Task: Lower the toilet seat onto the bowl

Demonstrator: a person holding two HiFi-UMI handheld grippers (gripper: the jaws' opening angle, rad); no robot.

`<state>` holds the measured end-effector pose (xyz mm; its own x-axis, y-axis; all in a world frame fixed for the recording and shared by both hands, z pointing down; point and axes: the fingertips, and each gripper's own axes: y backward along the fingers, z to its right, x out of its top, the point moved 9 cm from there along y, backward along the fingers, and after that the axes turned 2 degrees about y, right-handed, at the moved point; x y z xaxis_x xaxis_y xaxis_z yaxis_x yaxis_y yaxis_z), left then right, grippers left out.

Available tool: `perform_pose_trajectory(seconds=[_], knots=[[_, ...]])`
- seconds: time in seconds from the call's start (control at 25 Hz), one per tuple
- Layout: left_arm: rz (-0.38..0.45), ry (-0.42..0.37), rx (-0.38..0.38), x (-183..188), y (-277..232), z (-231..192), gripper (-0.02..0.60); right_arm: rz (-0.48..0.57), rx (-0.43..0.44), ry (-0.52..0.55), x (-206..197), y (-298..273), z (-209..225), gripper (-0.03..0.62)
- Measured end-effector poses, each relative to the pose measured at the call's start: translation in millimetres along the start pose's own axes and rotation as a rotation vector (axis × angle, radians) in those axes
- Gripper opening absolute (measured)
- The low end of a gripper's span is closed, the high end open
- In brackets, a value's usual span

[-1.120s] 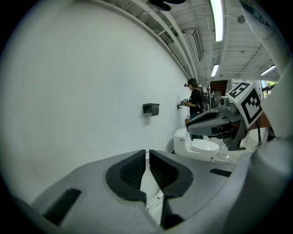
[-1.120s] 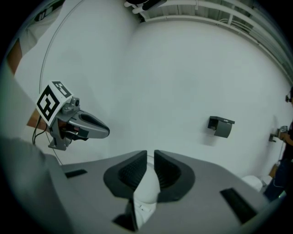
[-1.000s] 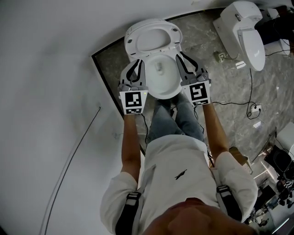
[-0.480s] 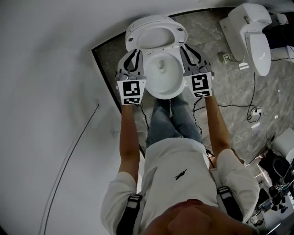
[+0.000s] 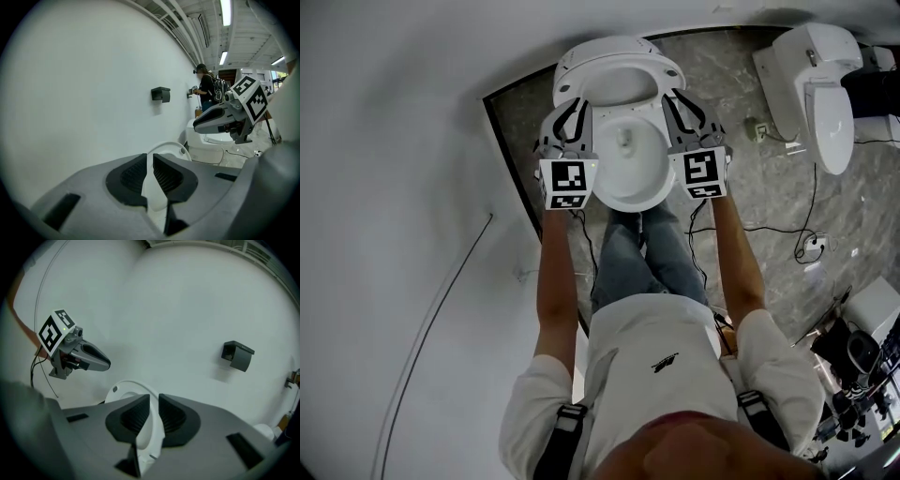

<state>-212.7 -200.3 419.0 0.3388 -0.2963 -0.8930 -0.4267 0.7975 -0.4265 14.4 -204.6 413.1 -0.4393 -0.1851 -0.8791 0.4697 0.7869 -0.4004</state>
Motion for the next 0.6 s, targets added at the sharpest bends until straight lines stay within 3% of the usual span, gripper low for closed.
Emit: perform_pose_trajectory(seconds=[0.2,0.36,0.44,0.6], knots=[[-0.020,0.015,0.002,-11,-13,-4,0.032,-0.038,0.013,0.036,-4,-16,4,0.048],[-0.034,-0.015,-0.006,-15,-25,-7,0.037,-0.059,0.015,0.050,-8,-28,6,0.088],[-0.041,-0.023,-0.008,-17,-30,-9,0.085,-0.064,0.015,0.056,-9,-35,7,0.095],[-0.053,-0.023,-0.008,-21,-41,-14,0.095,-0.072,0.020,0.068,-11,-49,11,0.103]])
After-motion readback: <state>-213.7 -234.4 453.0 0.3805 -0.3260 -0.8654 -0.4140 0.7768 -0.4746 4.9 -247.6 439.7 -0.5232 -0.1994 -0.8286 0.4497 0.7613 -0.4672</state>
